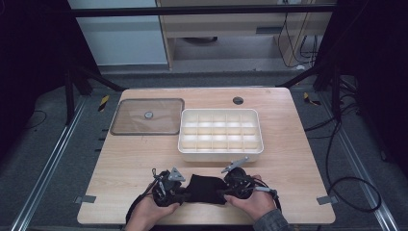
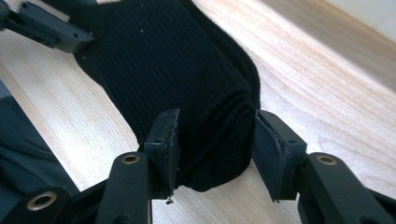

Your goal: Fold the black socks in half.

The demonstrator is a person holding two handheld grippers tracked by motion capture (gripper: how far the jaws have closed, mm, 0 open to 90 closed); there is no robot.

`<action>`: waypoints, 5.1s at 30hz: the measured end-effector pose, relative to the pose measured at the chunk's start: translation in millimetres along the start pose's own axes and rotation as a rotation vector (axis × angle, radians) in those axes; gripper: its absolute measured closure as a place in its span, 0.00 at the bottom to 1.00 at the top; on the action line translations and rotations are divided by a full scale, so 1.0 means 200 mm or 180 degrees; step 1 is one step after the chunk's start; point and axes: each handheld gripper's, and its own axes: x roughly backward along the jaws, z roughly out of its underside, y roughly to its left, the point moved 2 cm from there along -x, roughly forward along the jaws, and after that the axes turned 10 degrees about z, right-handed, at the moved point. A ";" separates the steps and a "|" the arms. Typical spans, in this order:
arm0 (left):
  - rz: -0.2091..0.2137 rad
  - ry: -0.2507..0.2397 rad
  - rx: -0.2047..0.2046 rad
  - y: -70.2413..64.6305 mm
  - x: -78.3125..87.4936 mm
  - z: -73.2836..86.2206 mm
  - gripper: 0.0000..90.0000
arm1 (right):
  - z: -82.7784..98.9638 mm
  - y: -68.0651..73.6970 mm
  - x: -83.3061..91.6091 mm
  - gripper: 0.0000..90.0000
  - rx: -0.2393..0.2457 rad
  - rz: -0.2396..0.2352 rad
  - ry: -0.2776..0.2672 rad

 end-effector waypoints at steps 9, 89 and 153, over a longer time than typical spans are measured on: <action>0.0025 0.0031 0.0004 0.02 0.00 -0.01 0.89 | -0.08 -0.01 0.02 0.58 0.0028 0.0133 -0.0055; -0.0004 -0.0029 -0.0150 0.09 0.22 -0.10 0.92 | -0.05 0.11 -0.06 0.96 0.0122 -0.0212 -0.0077; 0.0336 0.0112 -0.0584 -0.23 -0.09 -0.19 0.92 | -0.02 0.05 -0.13 0.94 -0.0091 -0.0381 -0.0177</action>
